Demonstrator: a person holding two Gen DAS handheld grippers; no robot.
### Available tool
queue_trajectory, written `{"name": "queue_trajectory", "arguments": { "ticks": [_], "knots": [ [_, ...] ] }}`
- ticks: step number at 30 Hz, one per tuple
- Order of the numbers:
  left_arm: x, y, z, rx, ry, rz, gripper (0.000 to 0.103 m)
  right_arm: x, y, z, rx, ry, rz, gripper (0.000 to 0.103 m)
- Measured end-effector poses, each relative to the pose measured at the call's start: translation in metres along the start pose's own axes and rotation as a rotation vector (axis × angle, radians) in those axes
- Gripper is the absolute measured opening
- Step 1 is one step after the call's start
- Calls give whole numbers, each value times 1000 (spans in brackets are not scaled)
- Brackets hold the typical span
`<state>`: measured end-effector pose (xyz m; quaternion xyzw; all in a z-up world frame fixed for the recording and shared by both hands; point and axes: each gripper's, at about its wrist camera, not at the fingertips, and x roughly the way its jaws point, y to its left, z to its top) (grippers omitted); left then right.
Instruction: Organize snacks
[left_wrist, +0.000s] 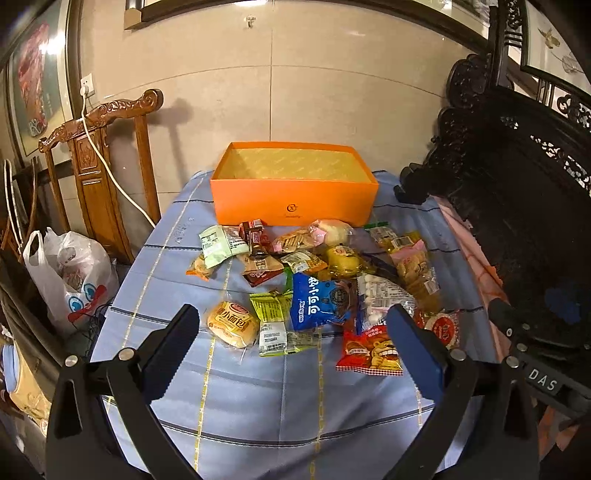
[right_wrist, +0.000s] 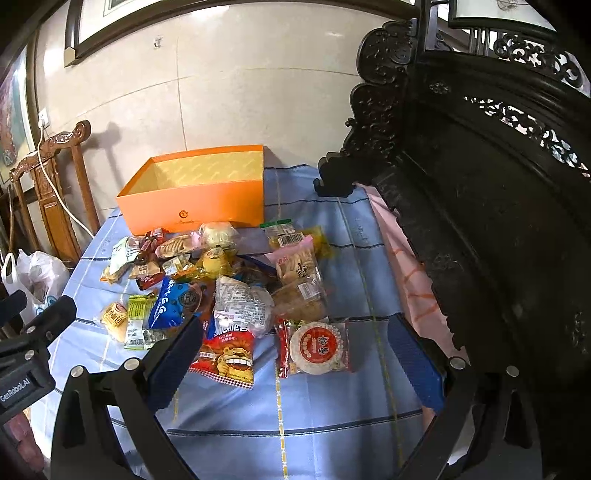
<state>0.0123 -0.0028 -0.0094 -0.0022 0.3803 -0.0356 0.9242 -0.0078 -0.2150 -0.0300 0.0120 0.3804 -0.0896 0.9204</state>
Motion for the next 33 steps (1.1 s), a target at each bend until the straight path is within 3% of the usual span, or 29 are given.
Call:
{"name": "queue_trajectory", "arguments": {
  "ticks": [6, 33],
  "knots": [
    [1, 2, 1, -17, 4, -32, 99, 1, -2, 0, 25, 2, 6, 100],
    [8, 4, 2, -2, 41, -29, 99, 4, 6, 2, -10, -6, 14, 100]
  ]
}}
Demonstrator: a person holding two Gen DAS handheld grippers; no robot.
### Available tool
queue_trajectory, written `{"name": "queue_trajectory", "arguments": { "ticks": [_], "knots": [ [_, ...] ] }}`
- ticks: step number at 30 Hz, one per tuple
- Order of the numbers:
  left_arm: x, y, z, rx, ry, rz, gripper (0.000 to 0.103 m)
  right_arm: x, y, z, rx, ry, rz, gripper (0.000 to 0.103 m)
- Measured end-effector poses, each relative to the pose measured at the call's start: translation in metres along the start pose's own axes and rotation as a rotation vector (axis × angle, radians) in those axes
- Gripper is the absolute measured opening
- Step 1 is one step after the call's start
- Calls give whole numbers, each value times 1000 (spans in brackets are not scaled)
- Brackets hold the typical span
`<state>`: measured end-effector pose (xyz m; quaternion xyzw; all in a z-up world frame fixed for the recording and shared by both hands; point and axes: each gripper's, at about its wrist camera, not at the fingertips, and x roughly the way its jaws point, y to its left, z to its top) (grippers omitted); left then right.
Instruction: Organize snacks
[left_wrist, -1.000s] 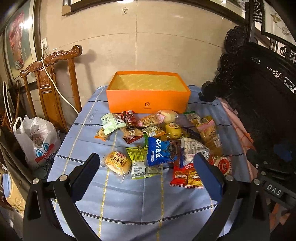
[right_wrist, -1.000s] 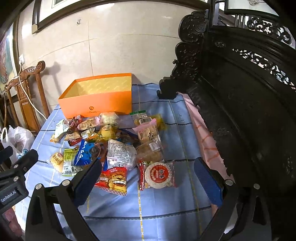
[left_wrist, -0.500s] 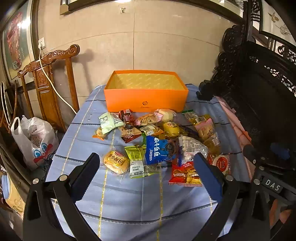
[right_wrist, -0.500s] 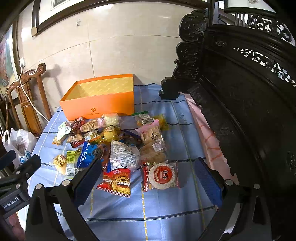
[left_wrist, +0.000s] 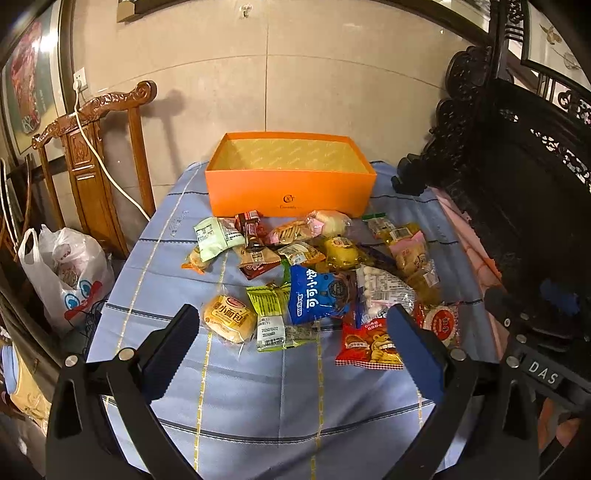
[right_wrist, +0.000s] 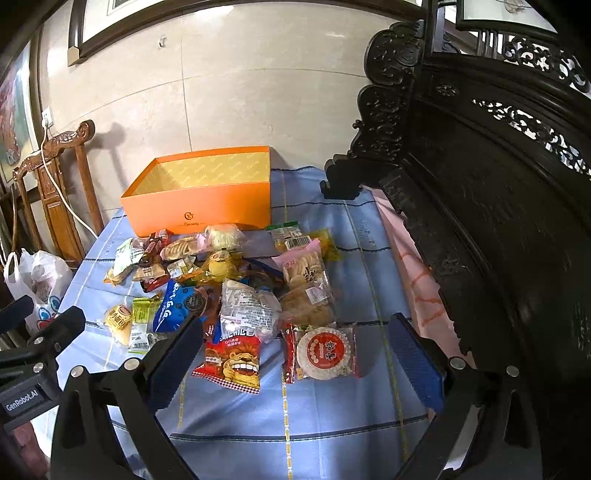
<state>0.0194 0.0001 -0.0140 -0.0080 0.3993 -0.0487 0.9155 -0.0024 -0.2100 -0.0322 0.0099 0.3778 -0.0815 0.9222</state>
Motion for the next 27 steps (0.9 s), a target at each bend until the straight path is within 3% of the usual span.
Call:
{"name": "queue_trajectory", "arguments": {
  "ticks": [8, 19, 24, 27],
  "knots": [
    [10, 1, 0, 0, 15, 11, 99, 4, -2, 1, -7, -8, -12, 100],
    [37, 12, -5, -25, 47, 31, 99, 29, -5, -6, 9, 21, 85, 100],
    [67, 8, -14, 31, 98, 72, 99, 92, 7, -10, 28, 104, 247, 100],
    [83, 15, -20, 14, 129, 63, 99, 137, 19, -10, 60, 167, 286, 100]
  ]
}}
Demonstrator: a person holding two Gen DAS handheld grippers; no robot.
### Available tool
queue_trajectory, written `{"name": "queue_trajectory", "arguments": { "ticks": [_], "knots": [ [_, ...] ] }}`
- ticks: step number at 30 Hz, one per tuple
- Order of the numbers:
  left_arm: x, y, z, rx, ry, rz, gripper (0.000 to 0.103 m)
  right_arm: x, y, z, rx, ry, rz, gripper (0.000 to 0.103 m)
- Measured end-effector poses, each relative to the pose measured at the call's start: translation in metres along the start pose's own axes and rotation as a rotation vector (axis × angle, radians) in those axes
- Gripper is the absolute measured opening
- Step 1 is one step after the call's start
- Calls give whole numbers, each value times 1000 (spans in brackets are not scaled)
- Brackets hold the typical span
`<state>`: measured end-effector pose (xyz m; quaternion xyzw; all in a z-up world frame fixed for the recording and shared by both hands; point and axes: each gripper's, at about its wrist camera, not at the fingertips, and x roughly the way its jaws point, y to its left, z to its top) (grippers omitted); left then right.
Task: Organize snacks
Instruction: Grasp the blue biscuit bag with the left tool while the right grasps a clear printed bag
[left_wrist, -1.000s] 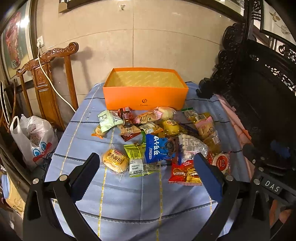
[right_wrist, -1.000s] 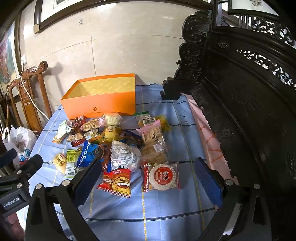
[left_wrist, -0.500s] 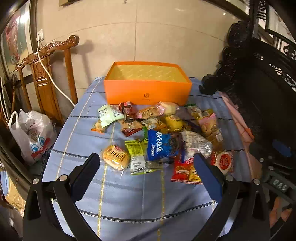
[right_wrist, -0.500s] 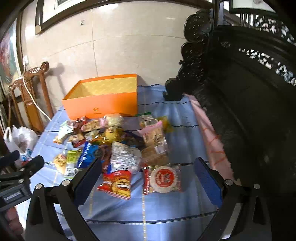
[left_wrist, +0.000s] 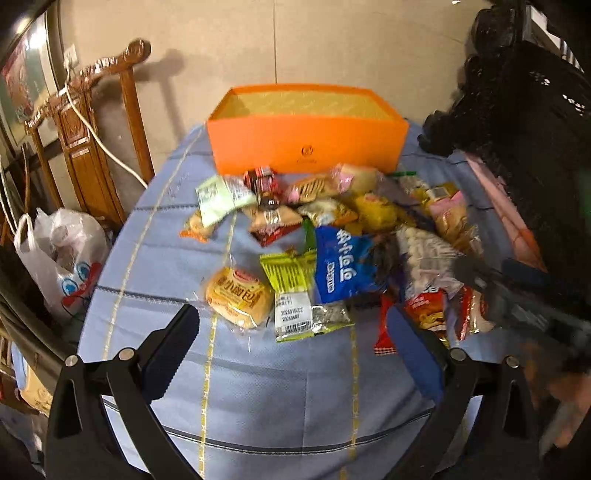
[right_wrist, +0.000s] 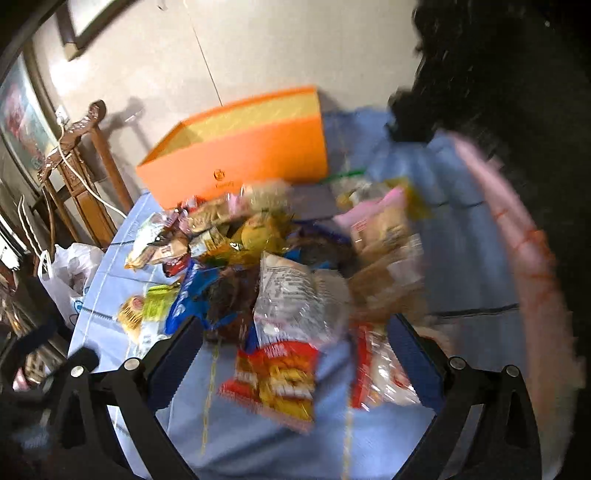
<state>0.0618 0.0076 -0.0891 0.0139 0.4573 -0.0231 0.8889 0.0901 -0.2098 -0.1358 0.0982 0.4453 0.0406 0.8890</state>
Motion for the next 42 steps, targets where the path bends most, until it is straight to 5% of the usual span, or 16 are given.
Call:
{"name": "queue_trajectory", "arguments": {
  "ticks": [4, 5, 8, 19, 20, 24, 27, 34, 37, 39, 40, 42],
  "knots": [
    [25, 4, 1, -14, 45, -1, 99, 48, 0, 11, -9, 47, -17, 94],
    [33, 2, 2, -9, 60, 0, 99, 61, 0, 11, -9, 79, -39, 68],
    [50, -6, 4, 21, 89, 4, 99, 65, -9, 10, 43, 103, -2, 50],
    [106, -79, 30, 192, 90, -30, 97, -31, -61, 8, 140, -33, -29, 46],
    [114, -85, 29, 215, 111, -27, 72, -37, -67, 8, 149, -38, -41, 46],
    [120, -98, 28, 259, 64, -2, 55, -46, -79, 10, 182, -45, -40, 47],
    [104, -93, 36, 255, 19, -9, 6, -46, -76, 10, 180, -43, -20, 47],
    [99, -72, 42, 213, 45, -77, 3, -44, -56, 15, 143, -37, 51, 47],
    [100, -64, 43, 158, 46, -124, 6, -51, -56, 17, 139, -54, 45, 47],
    [102, -68, 41, 174, 40, -93, 49, -56, -57, 18, 134, -69, 22, 47],
    [103, -70, 41, 182, 29, -58, 99, -58, -58, 17, 135, -72, 15, 47],
    [105, -77, 38, 207, -23, -20, 98, -60, -62, 18, 150, -79, 21, 47]
  ]
}}
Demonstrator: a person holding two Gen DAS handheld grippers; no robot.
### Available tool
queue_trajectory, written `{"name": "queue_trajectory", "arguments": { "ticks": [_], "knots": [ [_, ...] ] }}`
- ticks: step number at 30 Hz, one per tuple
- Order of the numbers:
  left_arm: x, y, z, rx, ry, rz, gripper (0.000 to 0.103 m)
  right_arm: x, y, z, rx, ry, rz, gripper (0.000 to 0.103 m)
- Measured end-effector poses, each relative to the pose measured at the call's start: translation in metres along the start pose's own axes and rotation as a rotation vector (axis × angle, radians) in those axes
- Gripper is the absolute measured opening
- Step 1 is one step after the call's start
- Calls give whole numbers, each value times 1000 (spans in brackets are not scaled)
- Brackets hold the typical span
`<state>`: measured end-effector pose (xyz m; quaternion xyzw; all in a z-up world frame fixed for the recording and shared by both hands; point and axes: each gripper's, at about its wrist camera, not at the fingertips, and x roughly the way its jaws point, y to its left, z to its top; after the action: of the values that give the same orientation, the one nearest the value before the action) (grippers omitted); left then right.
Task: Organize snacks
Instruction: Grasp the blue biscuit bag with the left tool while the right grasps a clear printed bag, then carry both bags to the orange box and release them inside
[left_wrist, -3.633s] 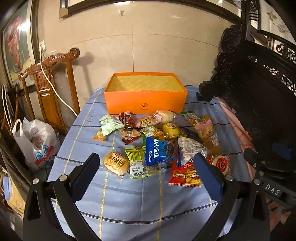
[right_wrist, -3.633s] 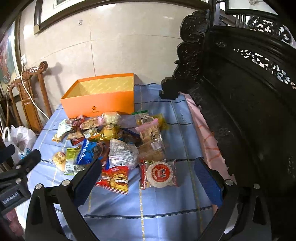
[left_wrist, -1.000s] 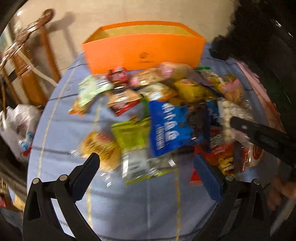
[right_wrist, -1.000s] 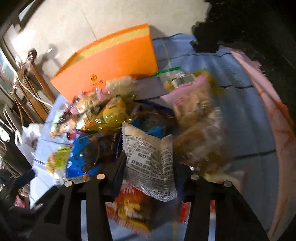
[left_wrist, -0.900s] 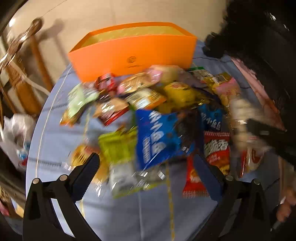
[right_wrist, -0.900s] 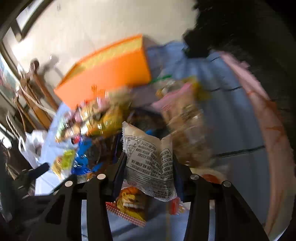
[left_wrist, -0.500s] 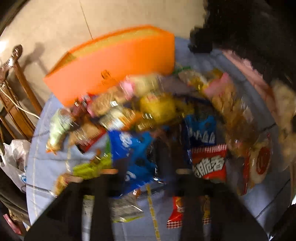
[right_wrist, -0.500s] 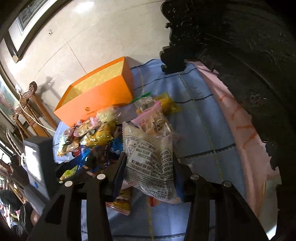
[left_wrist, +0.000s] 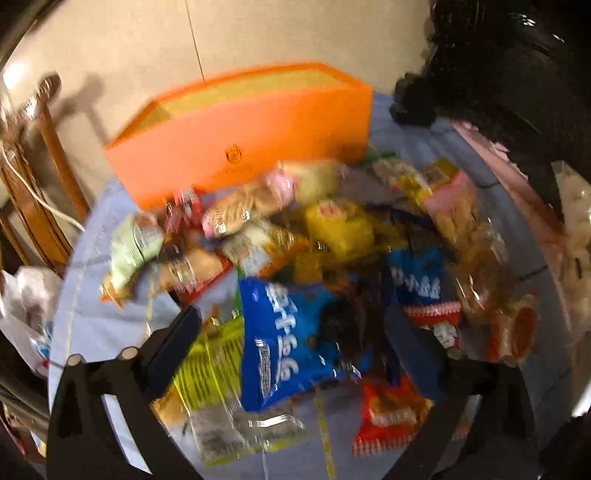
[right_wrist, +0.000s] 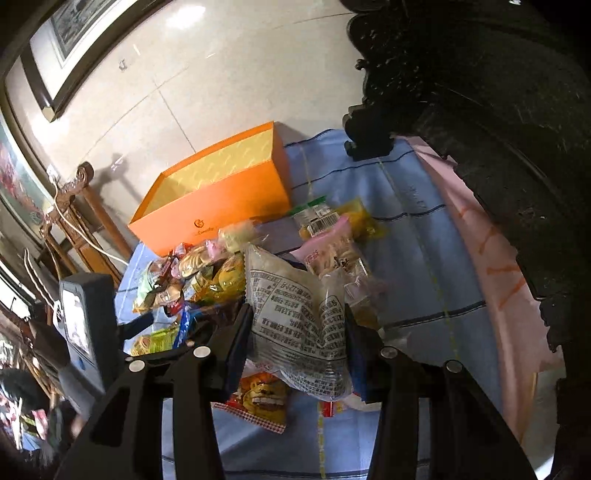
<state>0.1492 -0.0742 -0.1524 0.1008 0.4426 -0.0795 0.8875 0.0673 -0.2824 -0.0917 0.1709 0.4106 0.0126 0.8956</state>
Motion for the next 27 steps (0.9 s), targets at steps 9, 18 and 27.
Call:
{"name": "queue_trajectory", "arguments": {
  "ticks": [9, 18, 27],
  "knots": [
    [37, -15, -2, -14, 154, -32, 73, 5, -1, -2, 2, 19, 12, 47],
    [13, 12, 11, -92, 137, -123, 36, 4, 13, 1, -26, 18, 47, 47],
    [18, -13, 12, 12, 53, 30, 99, -4, 12, 2, -15, 2, 45, 47]
  ]
}}
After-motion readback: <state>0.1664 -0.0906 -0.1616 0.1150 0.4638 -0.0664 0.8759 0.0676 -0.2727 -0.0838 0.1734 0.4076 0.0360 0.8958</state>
